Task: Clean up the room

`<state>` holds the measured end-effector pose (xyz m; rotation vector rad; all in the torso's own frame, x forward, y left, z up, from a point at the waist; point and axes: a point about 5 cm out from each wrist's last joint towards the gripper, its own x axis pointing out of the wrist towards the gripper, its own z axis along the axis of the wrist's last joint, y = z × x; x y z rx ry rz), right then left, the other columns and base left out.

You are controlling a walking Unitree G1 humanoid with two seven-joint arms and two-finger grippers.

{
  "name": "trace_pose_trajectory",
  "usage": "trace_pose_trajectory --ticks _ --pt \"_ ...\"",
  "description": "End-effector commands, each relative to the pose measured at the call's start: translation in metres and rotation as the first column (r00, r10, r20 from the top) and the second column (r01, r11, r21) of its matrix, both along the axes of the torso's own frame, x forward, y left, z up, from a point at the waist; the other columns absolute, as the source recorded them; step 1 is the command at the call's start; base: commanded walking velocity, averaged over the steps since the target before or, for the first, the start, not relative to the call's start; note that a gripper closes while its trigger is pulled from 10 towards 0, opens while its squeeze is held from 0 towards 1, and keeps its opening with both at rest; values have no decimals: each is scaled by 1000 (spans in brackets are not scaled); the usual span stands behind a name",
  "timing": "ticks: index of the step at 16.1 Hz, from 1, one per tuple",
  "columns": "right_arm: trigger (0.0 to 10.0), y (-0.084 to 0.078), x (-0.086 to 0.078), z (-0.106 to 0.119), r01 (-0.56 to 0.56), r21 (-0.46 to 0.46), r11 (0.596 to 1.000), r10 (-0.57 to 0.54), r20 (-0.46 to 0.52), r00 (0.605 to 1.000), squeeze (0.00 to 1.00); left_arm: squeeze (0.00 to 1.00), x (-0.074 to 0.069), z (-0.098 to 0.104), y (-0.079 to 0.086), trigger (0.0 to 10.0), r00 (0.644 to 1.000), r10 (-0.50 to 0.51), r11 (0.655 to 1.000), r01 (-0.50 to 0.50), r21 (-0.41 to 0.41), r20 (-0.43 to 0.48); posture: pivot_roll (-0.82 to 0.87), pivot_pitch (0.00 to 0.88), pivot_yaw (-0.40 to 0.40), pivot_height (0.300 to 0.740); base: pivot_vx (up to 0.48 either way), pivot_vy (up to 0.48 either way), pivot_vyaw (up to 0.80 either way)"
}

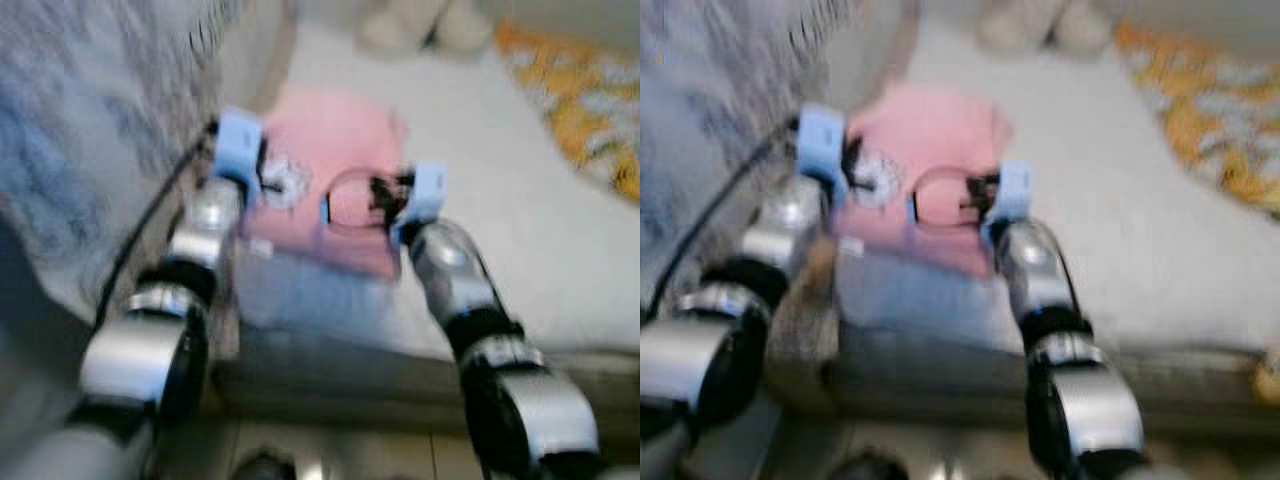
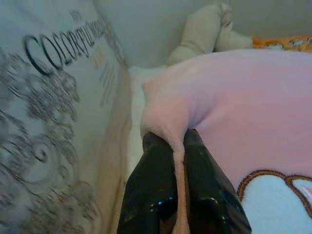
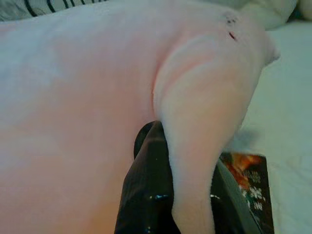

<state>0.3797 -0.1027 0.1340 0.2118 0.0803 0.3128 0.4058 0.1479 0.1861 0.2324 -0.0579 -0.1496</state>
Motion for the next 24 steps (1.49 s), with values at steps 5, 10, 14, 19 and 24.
trace_pose_trajectory --ticks 5,10,14,19,24 --pt "10000 -14 3 5 40 -28 999 -39 16 999 0 0 3 10 10 10000 996 88 996 -88 -18 26 41 0 -28 740 480 0 0" --pt "10000 -14 3 3 29 -50 998 -29 1 1000 0 0 2 0 3 10000 993 116 993 -116 -24 -27 37 0 -27 740 480 0 240" --pt "10000 -9 -1 -8 -17 -89 996 13 -41 999 0 0 1 -9 10 10000 970 231 973 -232 -11 -78 43 0 -27 740 120 0 300" --pt "10000 6 -11 -36 -161 -209 964 125 -174 977 0 0 -10 -39 6 10000 944 312 949 -305 80 -102 76 16 -45 740 0 0 577" --pt "10000 8 -16 -45 -151 -209 966 112 -187 976 0 0 -19 -61 -24 10000 955 263 958 -241 158 -138 89 86 -50 740 0 0 0"
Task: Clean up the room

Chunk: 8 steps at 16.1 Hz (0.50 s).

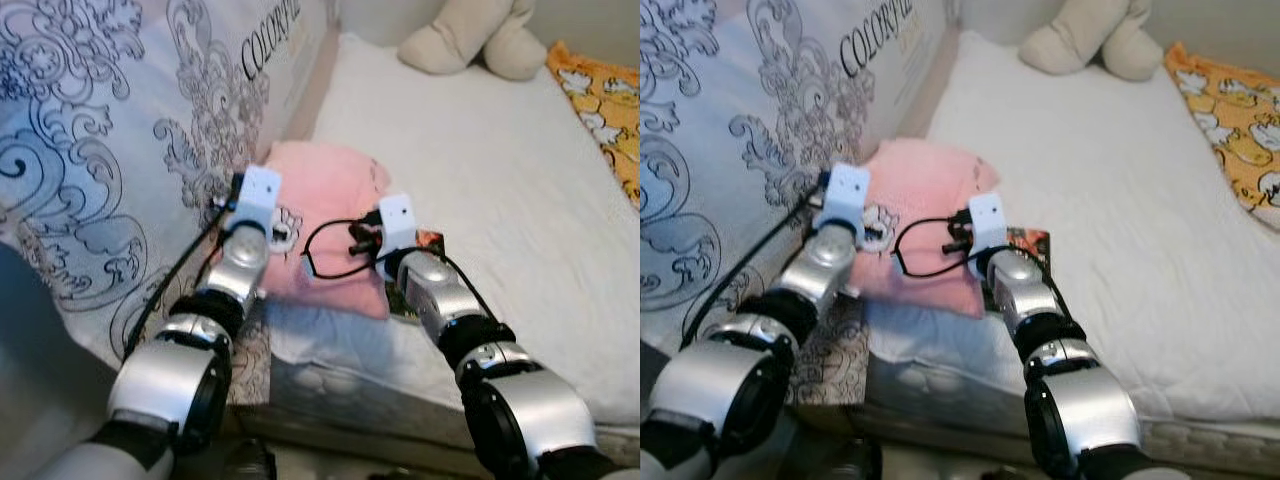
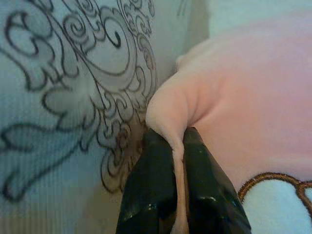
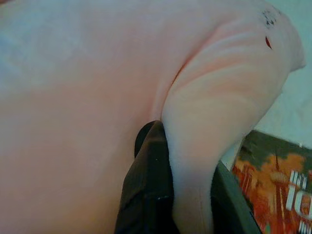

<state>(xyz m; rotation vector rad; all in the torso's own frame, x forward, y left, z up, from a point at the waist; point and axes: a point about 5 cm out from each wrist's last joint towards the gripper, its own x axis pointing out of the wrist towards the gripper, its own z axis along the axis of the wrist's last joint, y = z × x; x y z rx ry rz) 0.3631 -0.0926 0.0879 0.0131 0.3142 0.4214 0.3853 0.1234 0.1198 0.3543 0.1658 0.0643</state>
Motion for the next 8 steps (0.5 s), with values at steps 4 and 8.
trace_pose_trajectory --ticks 4,8 --pt "10000 -15 2 1 37 -75 997 -32 62 998 0 0 5 16 -7 10000 996 12 1000 -14 24 88 64 113 -39 740 0 0 0" --pt "10000 -22 11 17 154 -50 987 -145 152 978 0 0 13 38 2 10000 984 7 1000 -12 29 179 41 114 -35 740 0 0 0"
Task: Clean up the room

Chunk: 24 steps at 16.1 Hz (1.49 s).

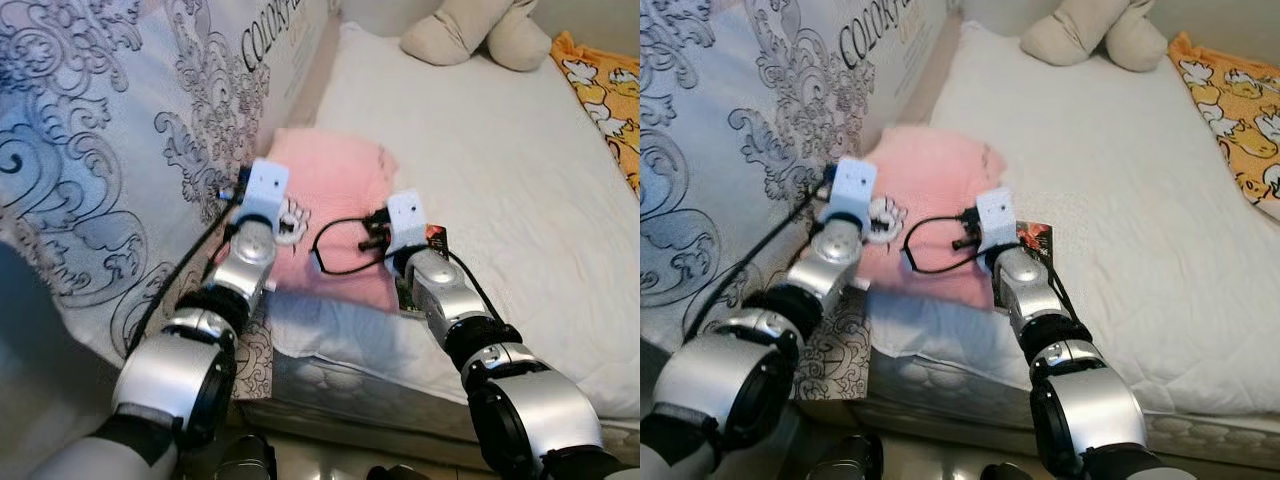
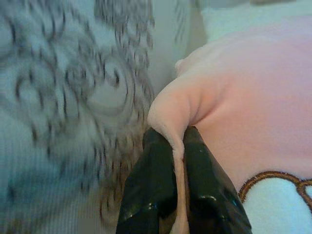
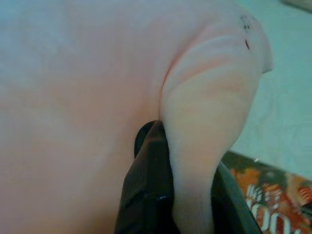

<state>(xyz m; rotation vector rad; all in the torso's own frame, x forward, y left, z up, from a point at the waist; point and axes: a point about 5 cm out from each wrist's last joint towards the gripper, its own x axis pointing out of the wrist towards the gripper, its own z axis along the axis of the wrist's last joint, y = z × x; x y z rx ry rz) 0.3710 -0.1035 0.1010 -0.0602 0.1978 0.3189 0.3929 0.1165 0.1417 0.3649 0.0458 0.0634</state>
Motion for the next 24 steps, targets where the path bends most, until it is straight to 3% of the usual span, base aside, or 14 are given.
trace_pose_trajectory --ticks 1,4,5,7,9,12,13,14,16,17,18,21,24 --pt "10000 -10 2 -2 91 36 995 -91 -15 996 0 0 5 14 8 10000 998 26 999 -27 21 56 36 112 -31 740 0 0 0" --pt "10000 -8 -3 -13 94 37 995 -91 -75 993 0 0 -2 -6 3 10000 1000 10 1000 -10 8 -11 32 115 -30 740 0 0 0" --pt "10000 -11 -9 -25 91 1 996 -90 -125 988 0 0 -9 -23 -1 10000 997 9 1000 -11 -25 -73 31 118 -32 740 0 0 0" --pt "10000 -19 -13 -34 109 -58 992 -116 -155 981 0 0 -14 -33 -7 10000 993 5 999 -10 -36 -117 24 133 -39 740 0 0 0" --pt "10000 -19 -14 -36 121 -82 989 -133 -160 978 0 0 -15 -36 -14 10000 990 -42 999 44 11 -138 12 143 -38 740 0 0 0" --pt "10000 -15 -15 -37 126 -73 989 -137 -170 976 0 0 -10 -23 -20 10000 993 -75 997 77 21 -92 9 145 -35 740 0 0 0" --pt "10000 -14 -15 -37 127 -63 990 -136 -167 977 1000 0 -8 -17 -20 10000 994 -82 996 84 23 -66 7 143 -36 740 0 0 0" --pt "10000 -12 -14 -36 135 -37 990 -139 -164 977 1000 1000 -4 -8 -19 10000 995 -91 995 92 35 -27 5 140 -38 740 0 0 0" --pt "10000 -8 -11 -28 141 16 990 -137 -135 981 1000 1000 3 12 -14 10000 990 -129 989 124 86 58 17 131 -43 740 0 0 0" --pt "10000 -7 -11 -29 146 37 989 -140 -139 980 1000 1000 3 12 -10 10000 990 -129 989 124 82 55 24 120 -49 740 0 0 0" --pt "10000 -7 -13 -31 155 48 987 -147 -143 979 1000 1000 1 2 -3 10000 996 -93 996 93 1 -2 31 116 -54 740 0 0 0" --pt "10000 -12 -18 -35 140 70 988 -131 -128 983 1000 1000 -9 -18 7 10000 996 -82 994 81 -71 -22 38 84 -59 740 0 0 0" --pt "10000 -20 -16 -29 164 117 980 -152 -99 983 1000 1000 -13 -14 11 10000 988 -136 991 134 24 73 41 24 -62 740 0 0 0"
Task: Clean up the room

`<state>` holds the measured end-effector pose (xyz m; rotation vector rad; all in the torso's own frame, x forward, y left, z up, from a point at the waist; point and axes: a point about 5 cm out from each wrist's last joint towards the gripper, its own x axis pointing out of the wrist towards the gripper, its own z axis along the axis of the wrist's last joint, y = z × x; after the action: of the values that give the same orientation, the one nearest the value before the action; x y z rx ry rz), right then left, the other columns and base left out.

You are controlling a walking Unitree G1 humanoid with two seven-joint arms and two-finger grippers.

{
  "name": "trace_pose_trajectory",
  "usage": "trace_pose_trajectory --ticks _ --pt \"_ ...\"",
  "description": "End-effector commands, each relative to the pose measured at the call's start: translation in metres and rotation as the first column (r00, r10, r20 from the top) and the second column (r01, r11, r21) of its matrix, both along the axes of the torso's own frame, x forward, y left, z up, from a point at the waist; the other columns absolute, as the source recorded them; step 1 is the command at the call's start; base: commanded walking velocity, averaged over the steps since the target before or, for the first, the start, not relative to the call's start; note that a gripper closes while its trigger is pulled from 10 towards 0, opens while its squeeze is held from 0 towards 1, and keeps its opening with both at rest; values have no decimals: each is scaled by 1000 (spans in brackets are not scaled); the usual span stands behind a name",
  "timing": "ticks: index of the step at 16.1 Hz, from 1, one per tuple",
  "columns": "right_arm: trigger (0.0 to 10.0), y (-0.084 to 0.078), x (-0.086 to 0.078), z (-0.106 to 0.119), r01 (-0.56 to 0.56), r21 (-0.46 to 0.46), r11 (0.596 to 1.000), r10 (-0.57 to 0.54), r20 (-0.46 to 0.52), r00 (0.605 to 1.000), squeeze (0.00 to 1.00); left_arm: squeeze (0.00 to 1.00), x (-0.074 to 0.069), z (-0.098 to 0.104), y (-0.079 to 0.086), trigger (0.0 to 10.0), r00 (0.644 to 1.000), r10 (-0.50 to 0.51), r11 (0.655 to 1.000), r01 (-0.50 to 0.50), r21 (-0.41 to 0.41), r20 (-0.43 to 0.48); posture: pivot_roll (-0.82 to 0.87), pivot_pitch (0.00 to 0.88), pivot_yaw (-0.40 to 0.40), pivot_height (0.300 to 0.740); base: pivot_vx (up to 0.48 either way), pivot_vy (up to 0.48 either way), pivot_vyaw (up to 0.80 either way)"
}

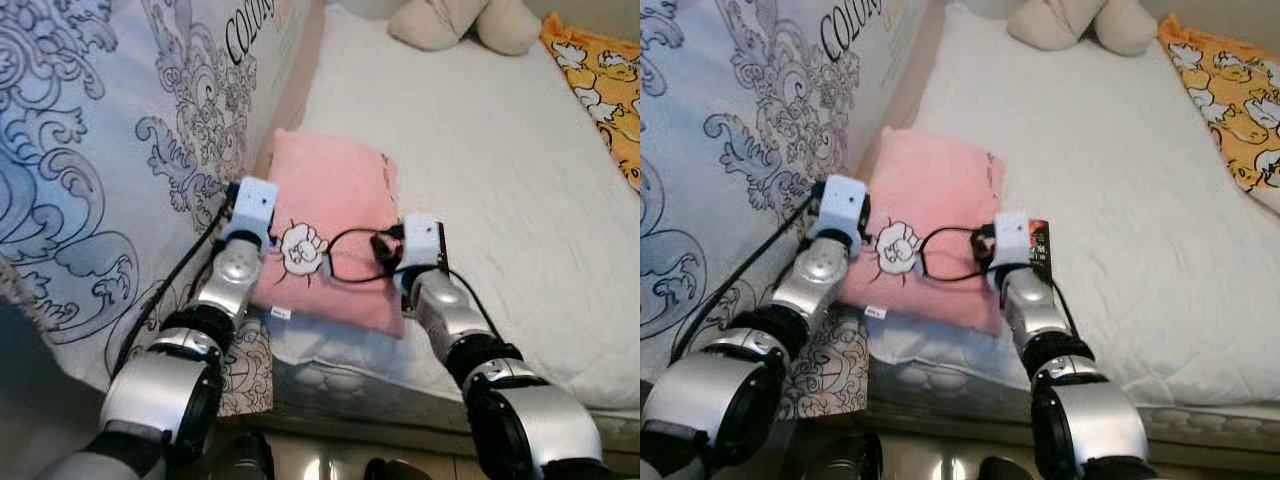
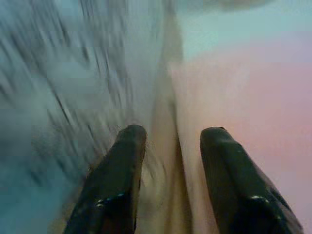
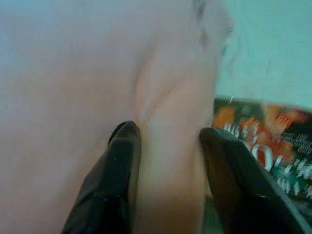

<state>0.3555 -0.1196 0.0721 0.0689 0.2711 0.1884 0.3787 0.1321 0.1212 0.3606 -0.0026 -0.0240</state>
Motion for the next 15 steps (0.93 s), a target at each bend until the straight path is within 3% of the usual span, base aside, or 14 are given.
trace_pose_trajectory --ticks 1,3,4,5,6,7,8,9,11,12,13,14,15 --pt "10000 -3 -2 0 18 32 999 -18 3 1000 1000 1000 0 9 -4 10000 996 -59 997 56 44 68 42 17 -62 740 0 0 0" --pt "10000 7 -14 -12 77 172 982 -65 -77 995 1000 1000 -4 26 2 10000 975 -126 987 105 124 183 53 0 -50 740 0 0 0" --pt "10000 9 -16 -13 89 200 976 -73 -86 994 1000 1000 -5 29 3 10000 970 -134 985 109 130 203 54 0 -49 740 0 0 0" --pt "10000 13 -21 -11 114 252 961 -97 -79 992 1000 1000 -10 37 2 10000 956 -158 984 131 123 248 60 0 -42 740 0 0 0" --pt "10000 13 -27 -2 108 245 964 -107 -16 994 1000 1000 -16 40 -2 10000 948 -166 986 153 70 272 63 0 -38 740 0 0 0" --pt "10000 5 -37 14 86 164 983 -107 119 987 1000 1000 -28 36 -6 10000 951 -154 983 174 -52 268 62 0 -34 740 0 0 0" --pt "10000 -6 -47 22 84 89 993 -101 208 973 1000 1000 -37 25 -5 10000 965 -120 983 148 -107 233 62 0 -29 740 0 0 0" --pt "10000 -28 -63 25 139 -45 989 -120 298 947 1000 1000 -58 2 0 10000 976 -120 973 151 -173 180 48 0 -24 740 0 0 0" --pt "10000 -46 -72 18 204 -149 968 -146 330 933 1000 1000 -70 -17 5 10000 987 -107 964 131 -230 116 36 0 -18 740 0 0 0" --pt "10000 -54 -77 8 231 -166 959 -175 294 940 0 1000 -76 -27 4 10000 992 -102 962 119 -246 79 24 0 -9 740 0 -480 0" --pt "10000 -56 -81 6 239 -165 957 -190 270 944 0 1000 -80 -28 -3 10000 987 -140 960 155 -234 78 18 0 -4 740 0 0 0" --pt "10000 -55 -81 6 240 -159 958 -192 267 944 0 545 -80 -26 -7 10000 982 -164 960 180 -216 88 18 0 -4 740 0 0 0" --pt "10000 -52 -82 8 232 -142 962 -190 259 947 0 0 -82 -23 -12 10000 978 -187 959 202 -200 90 10 0 6 740 0 0 0"
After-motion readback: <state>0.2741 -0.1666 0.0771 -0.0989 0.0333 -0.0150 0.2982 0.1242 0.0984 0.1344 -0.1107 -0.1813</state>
